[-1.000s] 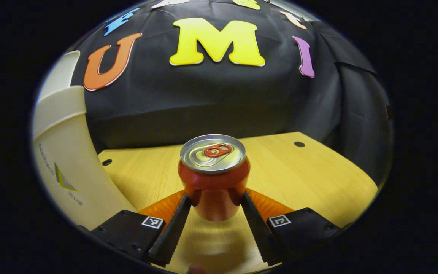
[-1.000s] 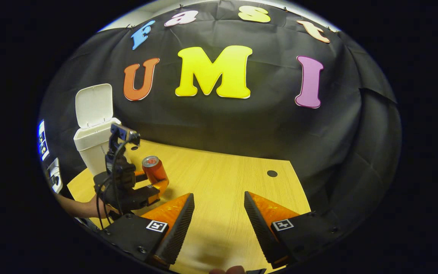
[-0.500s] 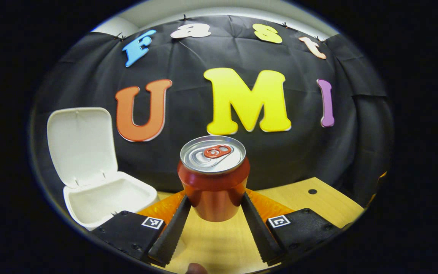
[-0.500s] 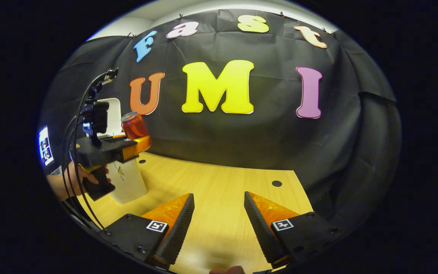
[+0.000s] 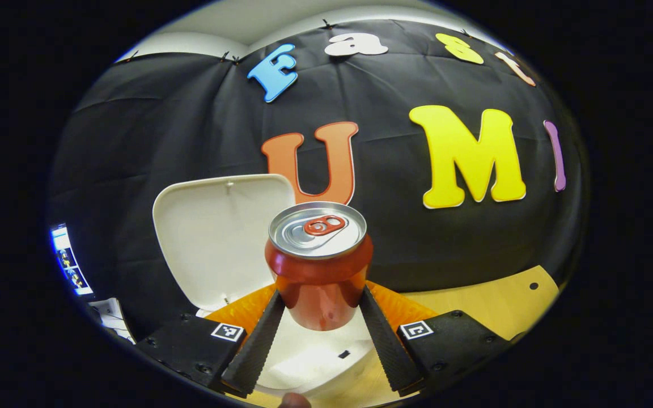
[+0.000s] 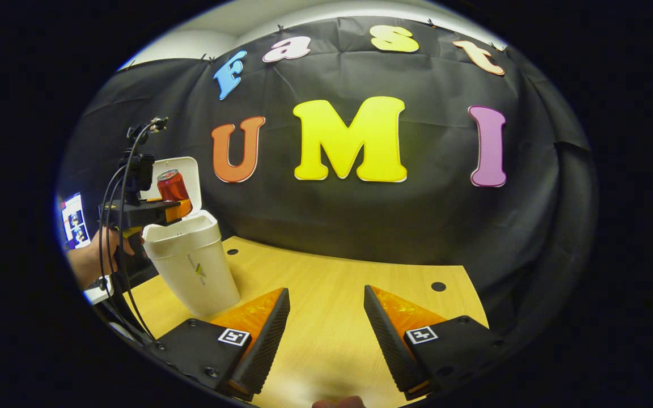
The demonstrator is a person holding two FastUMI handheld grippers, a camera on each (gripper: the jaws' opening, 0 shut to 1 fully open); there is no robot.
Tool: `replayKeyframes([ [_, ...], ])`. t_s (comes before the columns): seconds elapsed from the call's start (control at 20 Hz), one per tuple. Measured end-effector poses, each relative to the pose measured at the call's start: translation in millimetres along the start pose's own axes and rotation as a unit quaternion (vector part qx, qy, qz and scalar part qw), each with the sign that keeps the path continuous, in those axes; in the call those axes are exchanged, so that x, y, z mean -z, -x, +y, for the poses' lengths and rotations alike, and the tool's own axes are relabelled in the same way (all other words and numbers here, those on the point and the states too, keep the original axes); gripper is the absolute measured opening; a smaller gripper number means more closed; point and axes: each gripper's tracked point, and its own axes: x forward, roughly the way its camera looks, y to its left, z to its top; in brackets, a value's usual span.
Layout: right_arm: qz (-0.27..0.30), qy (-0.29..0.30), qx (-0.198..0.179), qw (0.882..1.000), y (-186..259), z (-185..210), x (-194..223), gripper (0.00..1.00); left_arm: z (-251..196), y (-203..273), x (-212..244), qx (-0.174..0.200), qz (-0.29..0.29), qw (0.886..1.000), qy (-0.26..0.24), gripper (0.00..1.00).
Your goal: Press the lid of the desktop garbage bin to open it, pick up the crumpled paper on the desktop and throw it into the bin, then pick up the pop can on the desktop and drop it into the bin, and finally close the garbage bin lid.
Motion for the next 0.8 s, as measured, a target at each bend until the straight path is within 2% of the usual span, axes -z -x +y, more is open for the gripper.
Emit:
replayKeyframes([
  [0.4,0.006,0.011,-0.022,1.0,-6.5,15.9,-0.1,0.84,16.9,3.5,39.4,-0.044,0.051,0.998,0.012,0.87],
  [0.7,0.005,0.01,-0.023,1.0,-2.8,8.7,0.1,0.84,9.6,20.4,14.1,-0.05,0.018,0.998,0.032,0.9],
  [0.8,-0.001,0.007,-0.024,1.0,-0.4,5.6,-3.8,0.84,8.8,29.4,8.1,-0.068,0.016,0.997,0.04,0.91],
])
